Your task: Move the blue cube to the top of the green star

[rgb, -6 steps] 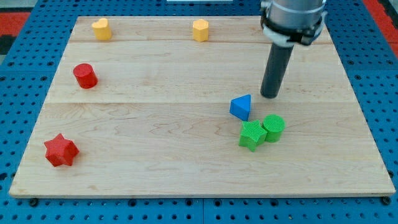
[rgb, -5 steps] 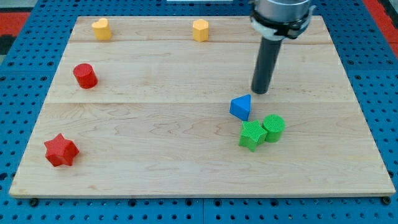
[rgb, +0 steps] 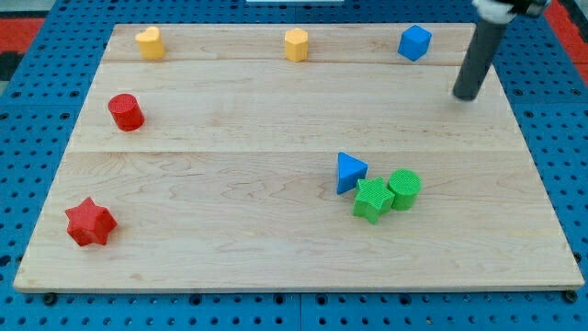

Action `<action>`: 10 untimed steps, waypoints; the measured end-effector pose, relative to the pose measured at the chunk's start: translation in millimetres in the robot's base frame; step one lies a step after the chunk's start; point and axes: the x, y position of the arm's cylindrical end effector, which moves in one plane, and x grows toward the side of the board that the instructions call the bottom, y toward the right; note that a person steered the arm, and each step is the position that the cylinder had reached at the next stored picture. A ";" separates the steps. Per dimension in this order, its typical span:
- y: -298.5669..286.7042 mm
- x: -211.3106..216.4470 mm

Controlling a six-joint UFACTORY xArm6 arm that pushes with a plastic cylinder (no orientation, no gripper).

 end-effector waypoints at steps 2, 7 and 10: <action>-29.9 -113.9; -148.0 134.7; -191.5 73.4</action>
